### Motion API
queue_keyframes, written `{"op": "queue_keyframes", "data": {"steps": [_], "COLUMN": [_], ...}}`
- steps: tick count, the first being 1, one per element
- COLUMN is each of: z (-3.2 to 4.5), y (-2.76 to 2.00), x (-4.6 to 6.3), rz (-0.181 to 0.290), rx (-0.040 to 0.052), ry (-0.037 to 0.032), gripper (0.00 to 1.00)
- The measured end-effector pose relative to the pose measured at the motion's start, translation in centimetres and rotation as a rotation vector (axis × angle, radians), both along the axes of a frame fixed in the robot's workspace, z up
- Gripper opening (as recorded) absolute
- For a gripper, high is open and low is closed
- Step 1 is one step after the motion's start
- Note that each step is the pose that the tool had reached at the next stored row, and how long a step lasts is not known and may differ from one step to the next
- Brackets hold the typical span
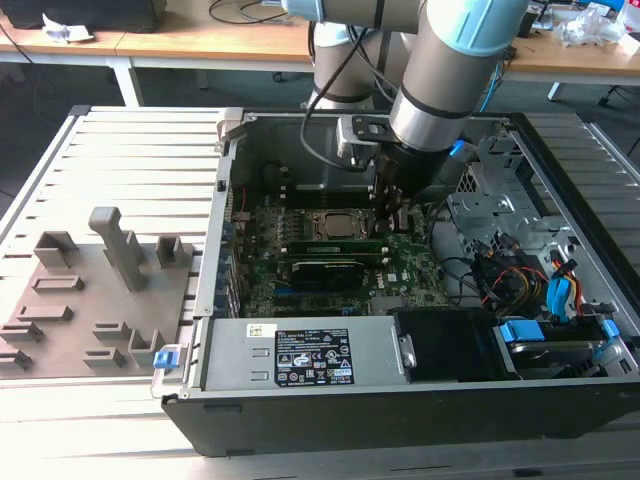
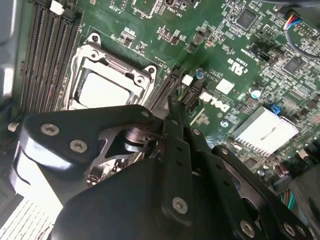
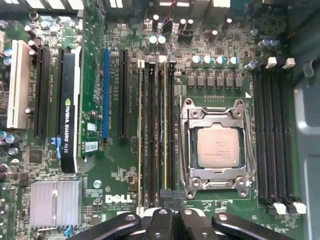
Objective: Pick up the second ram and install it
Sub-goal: 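Press down the second ram until it locks into place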
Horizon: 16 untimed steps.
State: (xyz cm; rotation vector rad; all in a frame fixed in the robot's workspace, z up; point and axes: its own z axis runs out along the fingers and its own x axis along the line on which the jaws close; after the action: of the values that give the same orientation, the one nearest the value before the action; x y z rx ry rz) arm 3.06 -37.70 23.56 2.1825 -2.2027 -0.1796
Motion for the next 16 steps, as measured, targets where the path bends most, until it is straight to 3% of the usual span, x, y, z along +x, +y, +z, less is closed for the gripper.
{"op": "queue_keyframes", "data": {"steps": [2, 4, 8, 12, 16], "z": [-0.69, -0.78, -0.07, -0.06, -0.07], "y": [-0.02, -0.01, 0.01, -0.01, 0.0], "x": [0.0, 0.0, -0.4, -2.2, -5.5], "rz": [0.0, 0.0, 0.0, 0.0, 0.0], "rx": [-0.0013, -0.0007, 0.0002, 0.0001, 0.0002], "ry": [0.0, 0.0002, -0.0051, -0.0092, -0.0128], "gripper": [0.11, 0.11, 0.11, 0.11, 0.11]}}
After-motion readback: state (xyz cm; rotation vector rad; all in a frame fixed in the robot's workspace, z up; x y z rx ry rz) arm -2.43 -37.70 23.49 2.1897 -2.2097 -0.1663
